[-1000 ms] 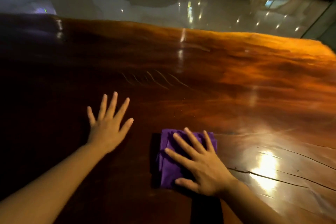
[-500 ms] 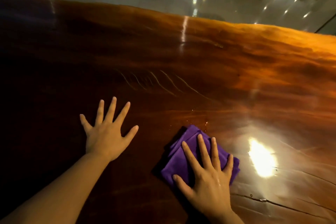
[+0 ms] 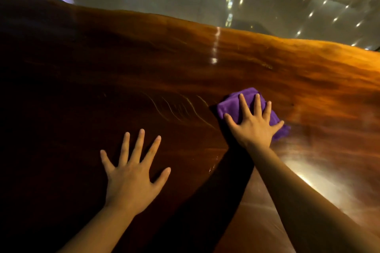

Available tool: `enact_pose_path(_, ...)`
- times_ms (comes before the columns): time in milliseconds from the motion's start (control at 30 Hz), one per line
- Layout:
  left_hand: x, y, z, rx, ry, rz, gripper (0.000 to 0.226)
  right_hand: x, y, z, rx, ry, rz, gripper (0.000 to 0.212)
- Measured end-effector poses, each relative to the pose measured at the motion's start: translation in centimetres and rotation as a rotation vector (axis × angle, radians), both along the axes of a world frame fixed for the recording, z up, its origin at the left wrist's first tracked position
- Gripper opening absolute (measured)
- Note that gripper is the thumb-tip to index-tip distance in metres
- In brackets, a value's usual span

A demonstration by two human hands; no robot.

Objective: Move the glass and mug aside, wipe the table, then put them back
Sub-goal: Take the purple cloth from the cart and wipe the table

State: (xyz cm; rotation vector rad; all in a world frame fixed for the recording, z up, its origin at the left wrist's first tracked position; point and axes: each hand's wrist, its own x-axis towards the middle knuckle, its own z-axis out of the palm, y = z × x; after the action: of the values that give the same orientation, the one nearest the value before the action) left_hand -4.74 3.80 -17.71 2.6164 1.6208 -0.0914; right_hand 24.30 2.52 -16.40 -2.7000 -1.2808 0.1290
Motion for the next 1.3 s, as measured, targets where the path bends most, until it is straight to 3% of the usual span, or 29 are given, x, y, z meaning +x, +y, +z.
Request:
enact_pose_path(267, 0.0, -0.7, 0.4, -0.005, -0.027, 0.026, 0.072, -4.2, 1.5, 0.2, 0.006, -0.003, 0.379, 0.073)
enact_pose_path(467, 0.2, -0.8, 0.8, -0.031, -0.007, 0.039, 0.071, -9.0, -5.3, 0.4, 0.058, 0.029, 0.585, 0.070)
enact_pose_path(867, -0.1, -0.8, 0.5, -0.013, -0.040, 0.045, 0.070, -14.1, -20.3, 0.3, 0.014, 0.099, 0.738, 0.070)
enact_pose_path(1000, -0.3, -0.9, 0.9, -0.061, -0.014, 0.033, 0.069, -14.5, -21.0, 0.5, -0.016, 0.106, 0.736, 0.070)
enact_pose_path(1100, -0.5, -1.8, 2.0, -0.188, -0.159, 0.047, 0.067, -14.5, -21.1, 0.9, -0.004, 0.087, 0.747, 0.070)
enact_pose_path(1167, -0.5, -3.9, 3.2, -0.154, -0.338, -0.051, 0.068, -14.1, -22.0, 1.3, 0.080, 0.079, 0.674, 0.066)
enact_pose_path(1233, -0.2, -7.1, 4.3, -0.072, -0.464, -0.289, 0.070, -13.4, -23.0, 1.7, 0.160, 0.077, 0.581, 0.063)
enact_pose_path(1300, 0.3, -10.9, 4.8, -0.091, -0.421, -0.532, 0.070, -12.6, -24.3, 1.8, 0.170, 0.077, 0.551, 0.061)
